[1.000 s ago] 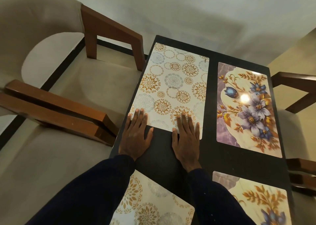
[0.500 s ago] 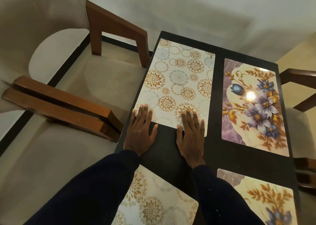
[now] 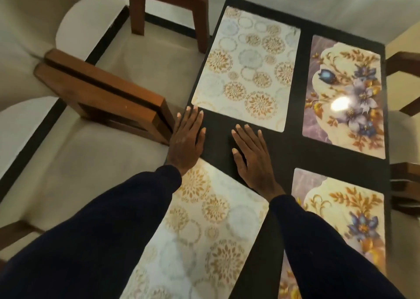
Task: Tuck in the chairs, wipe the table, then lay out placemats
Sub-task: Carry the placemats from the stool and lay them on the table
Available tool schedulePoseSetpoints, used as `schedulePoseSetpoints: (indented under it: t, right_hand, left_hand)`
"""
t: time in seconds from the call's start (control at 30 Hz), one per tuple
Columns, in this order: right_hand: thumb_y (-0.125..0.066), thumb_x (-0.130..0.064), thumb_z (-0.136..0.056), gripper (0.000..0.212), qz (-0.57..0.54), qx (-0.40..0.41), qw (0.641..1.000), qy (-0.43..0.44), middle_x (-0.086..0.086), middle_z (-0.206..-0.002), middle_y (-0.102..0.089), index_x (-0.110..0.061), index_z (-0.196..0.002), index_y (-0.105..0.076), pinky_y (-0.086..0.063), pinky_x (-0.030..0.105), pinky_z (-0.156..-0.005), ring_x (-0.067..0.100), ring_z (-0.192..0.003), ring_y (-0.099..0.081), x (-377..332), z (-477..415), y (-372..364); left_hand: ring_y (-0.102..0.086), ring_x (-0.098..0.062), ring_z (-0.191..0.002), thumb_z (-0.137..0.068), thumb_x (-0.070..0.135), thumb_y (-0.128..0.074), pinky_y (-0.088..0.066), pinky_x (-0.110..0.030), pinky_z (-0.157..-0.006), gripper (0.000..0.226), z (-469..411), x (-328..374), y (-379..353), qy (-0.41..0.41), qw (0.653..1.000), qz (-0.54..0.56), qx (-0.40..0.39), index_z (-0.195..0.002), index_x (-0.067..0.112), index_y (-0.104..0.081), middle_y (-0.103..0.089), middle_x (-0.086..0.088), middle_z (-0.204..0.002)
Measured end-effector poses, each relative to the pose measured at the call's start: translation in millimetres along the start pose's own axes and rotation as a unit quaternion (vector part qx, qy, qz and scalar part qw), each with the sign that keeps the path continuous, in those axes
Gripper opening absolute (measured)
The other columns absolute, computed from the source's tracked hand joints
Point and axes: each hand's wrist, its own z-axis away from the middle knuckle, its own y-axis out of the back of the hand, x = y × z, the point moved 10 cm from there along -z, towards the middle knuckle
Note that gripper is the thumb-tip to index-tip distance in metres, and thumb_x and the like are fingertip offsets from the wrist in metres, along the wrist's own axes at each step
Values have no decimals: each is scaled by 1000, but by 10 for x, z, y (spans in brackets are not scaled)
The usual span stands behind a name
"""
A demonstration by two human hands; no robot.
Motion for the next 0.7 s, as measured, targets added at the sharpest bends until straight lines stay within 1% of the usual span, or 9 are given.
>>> schedulePoseSetpoints:
  t: [0.1, 0.17, 0.23, 0.33, 0.4, 0.47, 0.53, 0.6, 0.7]
  right_hand:
    - [-54, -25, -109, 56, -38, -83, 991, 101, 9, -173, -34, -9, -161, -45, -22, 62, -130, 29, -163, -23, -650, 527, -89]
    - [-55, -30, -108, 60, -30, -160, 970, 182, 10, -175, -28, -12, -163, -41, -19, 61, -131, 30, -164, -18, -1051, 966, -283]
    - [-53, -31, -110, 62, -9, -188, 962, 199, 8, -177, -22, -15, -167, -35, -18, 59, -132, 28, -165, -14, -1219, 1251, -422]
    - [-47, -29, -112, 60, 11, -133, 987, 91, 7, -177, -21, -14, -168, -31, -25, 60, -128, 25, -165, -14, -1126, 1261, -409]
    - [-43, -29, -112, 60, 32, -88, 995, -13, 7, -178, -19, -14, -168, -28, -22, 59, -130, 25, -166, -13, -1058, 1310, -351]
    - [-42, -29, -112, 60, 38, -48, 993, -105, 7, -178, -19, -14, -169, -28, -18, 56, -132, 25, -166, -13, -1089, 1466, -321]
    - [-41, -30, -113, 59, 42, -15, 985, -169, 8, -177, -21, -13, -168, -29, -17, 56, -132, 25, -165, -14, -1241, 1667, -306]
    - [-40, -30, -113, 59, 49, 4, 974, -219, 9, -177, -21, -12, -168, -30, -14, 54, -133, 26, -165, -14, -1399, 1892, -302]
    - [-42, -33, -111, 63, 68, 3, 963, -262, 15, -176, -21, -7, -167, -31, -14, 55, -133, 31, -165, -16, -1634, 2300, -298]
  left_hand:
    - [-22, -27, -163, -114, 21, -44, -20, -53, -131, 50, 646, -145, 304, 58, 998, 21, 4, -161, 5, -41, -32, -13, -172]
    - [-23, -28, -162, -113, 22, -44, -22, -55, -131, 51, 1186, -166, 500, 85, 996, 13, -1, -161, 5, -41, -31, -14, -172]
    - [-22, -30, -162, -113, 24, -42, -22, -57, -130, 52, 1748, -127, 657, 101, 995, 4, -13, -161, 4, -41, -28, -15, -173]
    - [-17, -30, -164, -113, 27, -37, -23, -61, -128, 55, 2504, -5, 791, 123, 992, -12, -37, -164, 4, -34, -22, -14, -175]
    - [-16, -31, -164, -112, 26, -38, -25, -65, -126, 57, 2913, 100, 835, 139, 989, -22, -47, -165, 4, -31, -19, -12, -176]
    - [-18, -33, -163, -110, 24, -42, -26, -67, -124, 58, 3182, 223, 856, 156, 986, -28, -41, -165, 5, -32, -19, -12, -176]
    - [-22, -35, -162, -108, 22, -49, -28, -67, -124, 60, 3245, 298, 894, 172, 984, -47, -19, -163, 5, -36, -23, -14, -175]
    - [-23, -36, -161, -105, 24, -55, -27, -66, -124, 63, 3206, 276, 933, 199, 978, -64, -1, -163, 5, -37, -25, -16, -174]
    - [-22, -34, -162, -108, 34, -51, -28, -65, -124, 65, 3215, 207, 979, 206, 974, -94, -3, -165, 8, -34, -24, -15, -174]
